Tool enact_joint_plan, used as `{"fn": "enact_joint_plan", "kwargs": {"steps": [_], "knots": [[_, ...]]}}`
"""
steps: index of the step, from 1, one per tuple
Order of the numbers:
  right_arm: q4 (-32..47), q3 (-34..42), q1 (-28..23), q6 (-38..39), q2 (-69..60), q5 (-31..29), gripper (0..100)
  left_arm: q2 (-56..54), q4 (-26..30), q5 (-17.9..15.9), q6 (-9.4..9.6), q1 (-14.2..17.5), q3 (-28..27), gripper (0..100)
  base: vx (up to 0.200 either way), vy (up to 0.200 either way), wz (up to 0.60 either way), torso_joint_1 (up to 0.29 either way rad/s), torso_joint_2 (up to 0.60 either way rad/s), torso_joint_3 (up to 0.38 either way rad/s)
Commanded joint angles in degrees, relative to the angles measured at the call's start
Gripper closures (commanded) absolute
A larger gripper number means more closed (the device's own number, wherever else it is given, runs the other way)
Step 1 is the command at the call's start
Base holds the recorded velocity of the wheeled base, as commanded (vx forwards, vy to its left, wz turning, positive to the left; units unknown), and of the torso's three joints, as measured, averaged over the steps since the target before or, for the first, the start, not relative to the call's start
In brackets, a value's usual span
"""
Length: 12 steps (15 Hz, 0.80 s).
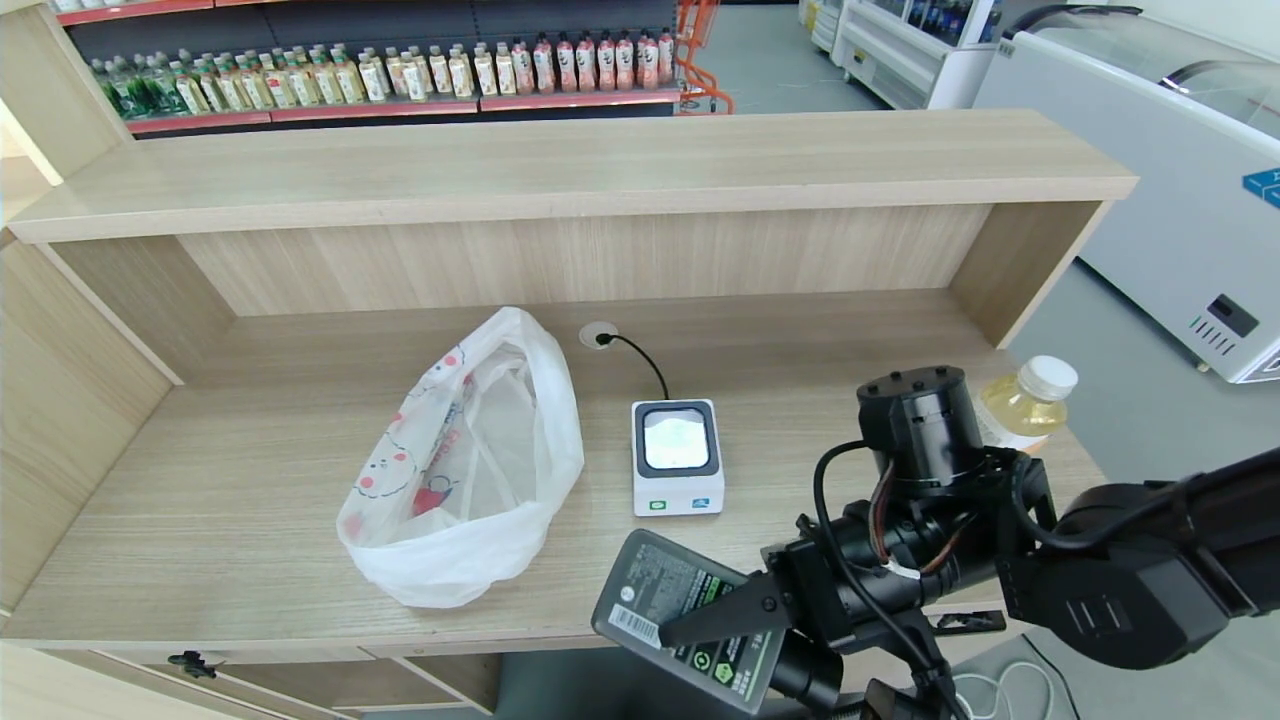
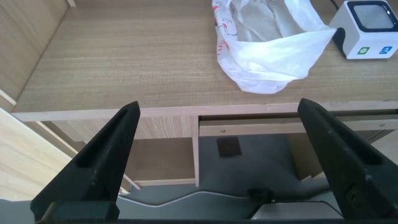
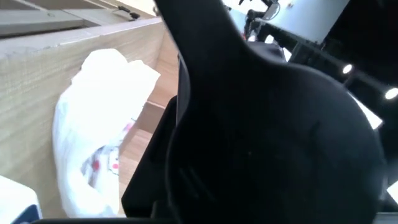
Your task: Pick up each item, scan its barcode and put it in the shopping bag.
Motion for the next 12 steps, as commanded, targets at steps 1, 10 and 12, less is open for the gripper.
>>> {"fn": "enact_joint_plan", "kwargs": {"steps": [1,10,12], "knots": [[0.0,-0.8,0.1,20.8,-6.8,-5.0,100,0.0,0.0,0.0,0.0,0.0,0.0,0,0.0,0.0,0.0,0.0,0.0,0.0],[21.1,13.6,-31.8,110.0,-39.0,-18.0,100,0.0,0.0,0.0,0.0,0.0,0.0,0,0.0,0.0,0.0,0.0,0.0,0.0],[19.6,10.5,-31.7,144.9,-38.3,-18.0,100,0.0,0.0,0.0,0.0,0.0,0.0,0,0.0,0.0,0.0,0.0,0.0,0.0]]}}
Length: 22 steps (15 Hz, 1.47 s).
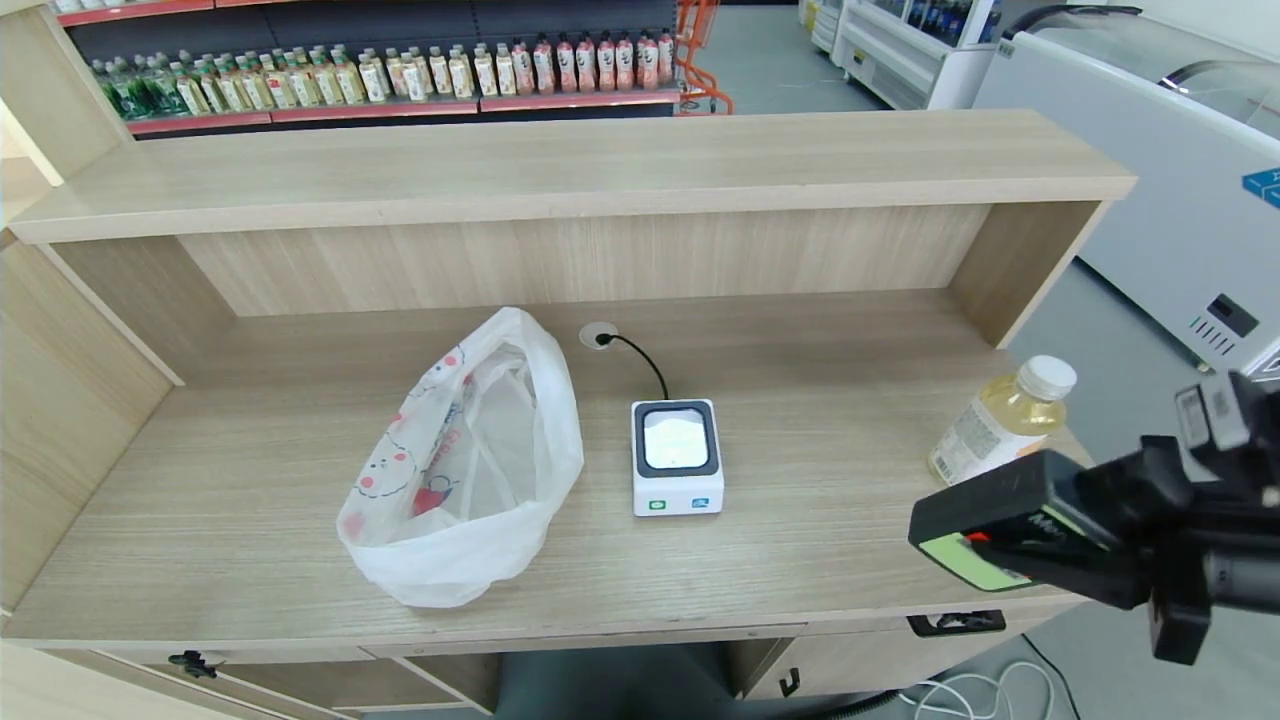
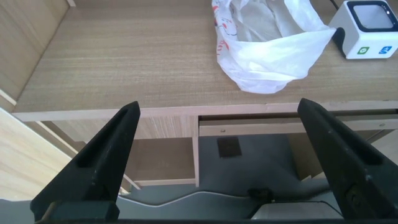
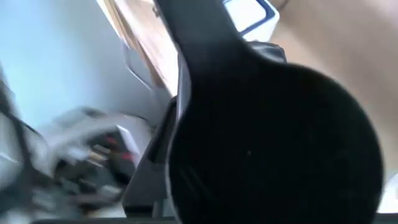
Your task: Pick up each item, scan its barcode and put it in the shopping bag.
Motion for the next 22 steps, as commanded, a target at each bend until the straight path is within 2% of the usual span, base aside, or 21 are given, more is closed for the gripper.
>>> {"fn": "enact_joint_plan", "kwargs": {"steps": [1,2,3,4,5,6,7,13,22], "knots": [[-0.6,-3.8,-2.2,35.5,-2.6,0.3,100,0.0,0.0,0.0,0.0,0.0,0.0,0,0.0,0.0,0.0,0.0,0.0,0.0],[-7.2,-6.3,-0.7,53.0,1.4,0.3,100,0.0,0.0,0.0,0.0,0.0,0.0,0,0.0,0.0,0.0,0.0,0.0,0.0],[-14.4,-7.2,-0.7,61.0,6.6,0.2,100,0.0,0.0,0.0,0.0,0.0,0.0,0,0.0,0.0,0.0,0.0,0.0,0.0],[-21.4,-7.4,-0.6,64.4,11.5,-0.1,100,0.0,0.0,0.0,0.0,0.0,0.0,0,0.0,0.0,0.0,0.0,0.0,0.0],[-24.1,-7.5,-0.5,65.2,13.6,-0.2,100,0.0,0.0,0.0,0.0,0.0,0.0,0,0.0,0.0,0.0,0.0,0.0,0.0],[-30.4,-8.2,1.3,66.8,20.0,-0.3,100,0.0,0.0,0.0,0.0,0.0,0.0,0,0.0,0.0,0.0,0.0,0.0,0.0],[-31.6,-9.7,2.3,66.8,23.2,-0.4,100,0.0,0.0,0.0,0.0,0.0,0.0,0,0.0,0.0,0.0,0.0,0.0,0.0],[-31.3,-20.4,7.0,67.0,35.7,-3.6,100,0.0,0.0,0.0,-0.09,0.0,0.0,0,0.0,0.0,0.0,0.0,0.0,0.0],[-29.3,-24.0,12.8,68.0,38.1,-3.8,100,0.0,0.0,0.0,-0.09,-0.1,0.0,0,0.0,0.0,0.0,0.0,0.0,0.0]]}}
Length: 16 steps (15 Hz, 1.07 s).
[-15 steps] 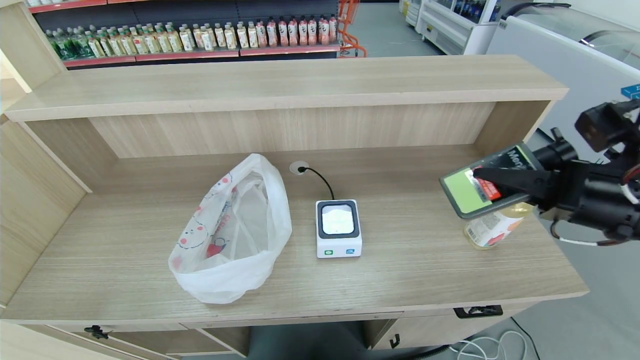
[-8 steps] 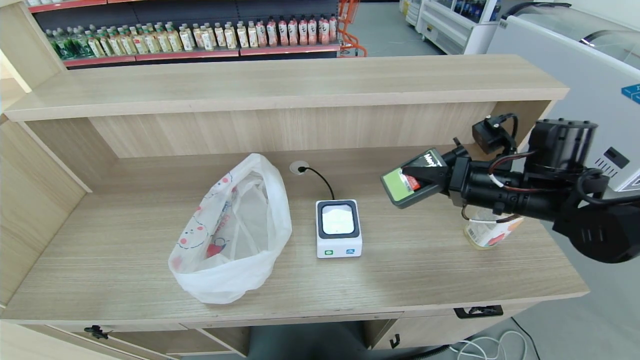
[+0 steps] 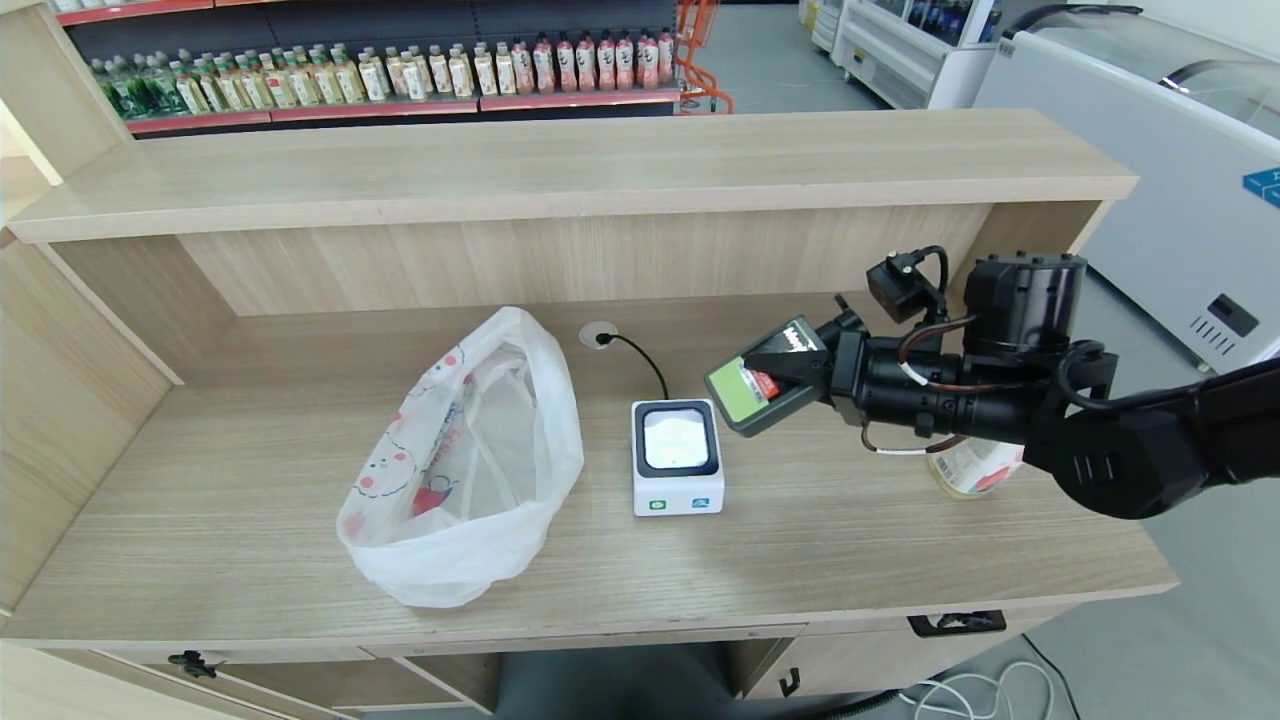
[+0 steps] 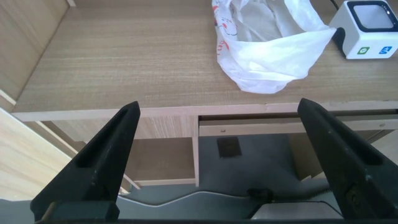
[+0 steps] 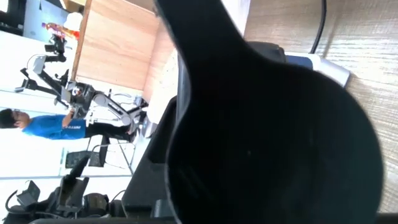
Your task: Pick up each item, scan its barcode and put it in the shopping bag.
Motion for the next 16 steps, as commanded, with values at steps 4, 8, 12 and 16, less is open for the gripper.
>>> {"fn": "enact_joint_plan", "kwargs": {"steps": [4,8,12,16], "knots": [[0.0,-2.1,2.0,-0.5,3.8,0.1,100,0.0,0.0,0.0,0.0,0.0,0.0,0,0.0,0.0,0.0,0.0,0.0,0.0],[0.0,-8.0,2.1,-1.9,11.0,0.1,100,0.0,0.0,0.0,0.18,0.0,0.0,0,0.0,0.0,0.0,0.0,0.0,0.0],[-0.1,-8.8,3.3,-3.2,14.5,0.1,100,0.0,0.0,0.0,0.18,0.0,0.0,0,0.0,0.0,0.0,0.0,0.0,0.0],[-0.3,-11.1,3.6,-3.2,16.7,0.3,100,0.0,0.0,0.0,0.26,0.0,0.0,0,0.0,0.0,0.0,0.0,0.0,0.0]]}}
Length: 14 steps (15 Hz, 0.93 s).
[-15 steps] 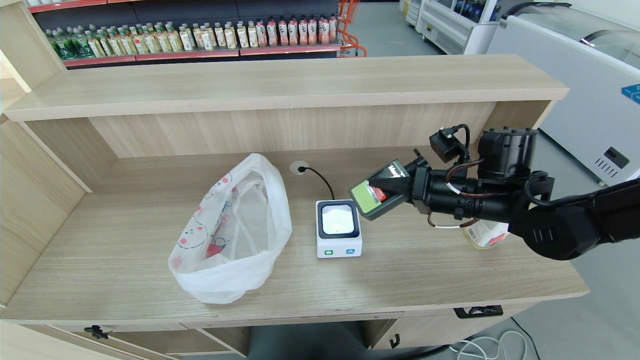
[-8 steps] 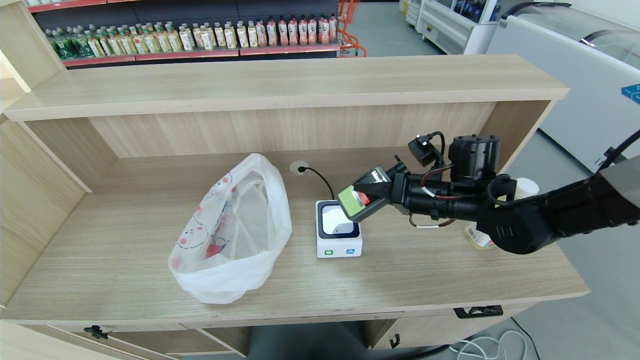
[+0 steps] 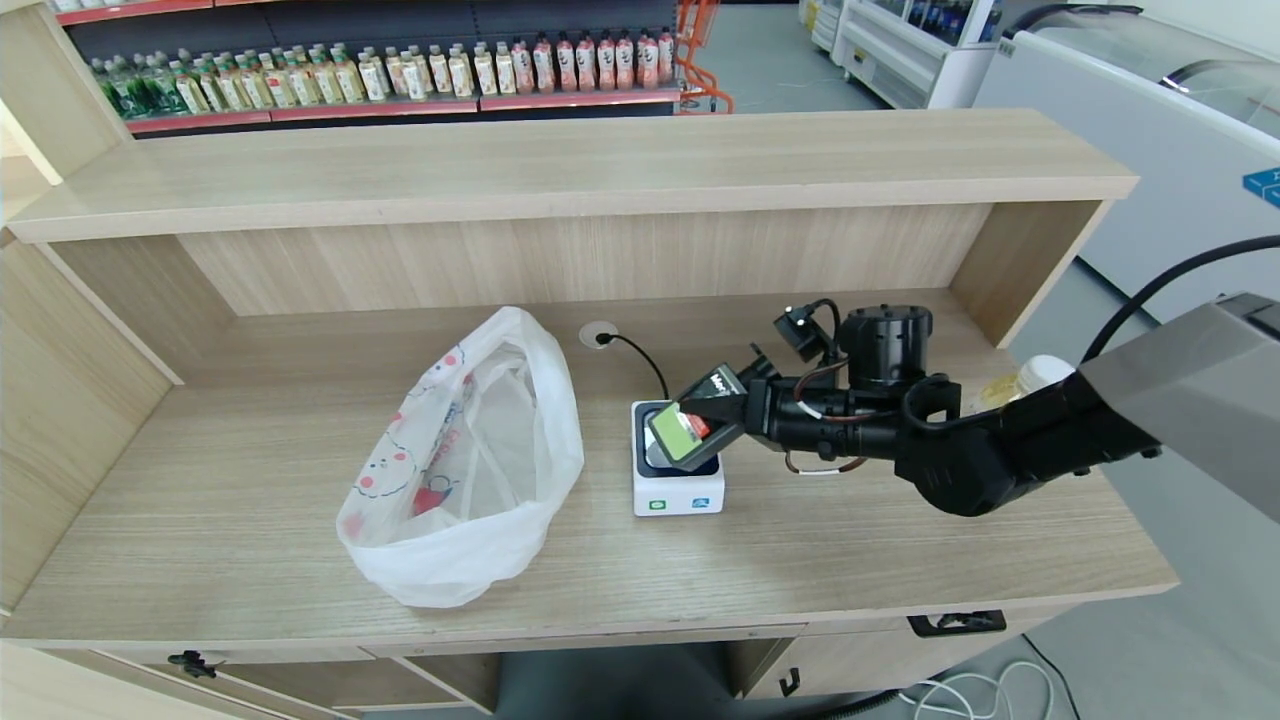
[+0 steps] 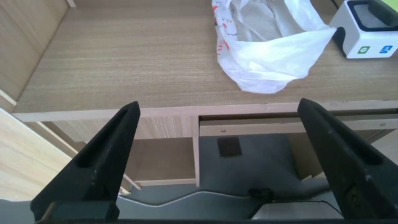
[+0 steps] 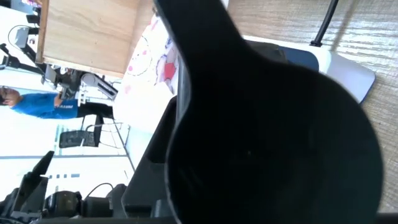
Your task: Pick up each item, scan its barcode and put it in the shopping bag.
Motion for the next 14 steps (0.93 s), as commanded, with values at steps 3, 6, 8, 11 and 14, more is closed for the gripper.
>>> {"fn": "enact_joint_plan", "kwargs": {"steps": [3,6,8,11,14], "knots": [[0.0,-2.9,0.3,0.0,2.6,0.4,100,0.0,0.0,0.0,-0.03,0.0,0.0,0,0.0,0.0,0.0,0.0,0.0,0.0],[0.0,-3.8,0.3,0.0,3.6,0.3,100,0.0,0.0,0.0,0.06,0.0,0.0,0,0.0,0.0,0.0,0.0,0.0,0.0],[-0.1,-3.8,0.3,-0.1,3.6,0.3,100,0.0,0.0,0.0,0.06,0.0,0.0,0,0.0,0.0,0.0,0.0,0.0,0.0],[-0.1,-3.5,0.3,-1.1,3.7,0.3,100,0.0,0.0,0.0,0.06,0.0,0.0,0,0.0,0.0,0.0,0.0,0.0,0.0],[-0.2,-3.0,0.3,-2.3,3.7,0.1,100,0.0,0.0,0.0,0.06,0.0,0.0,0,0.0,0.0,0.0,0.0,0.0,0.0]]}}
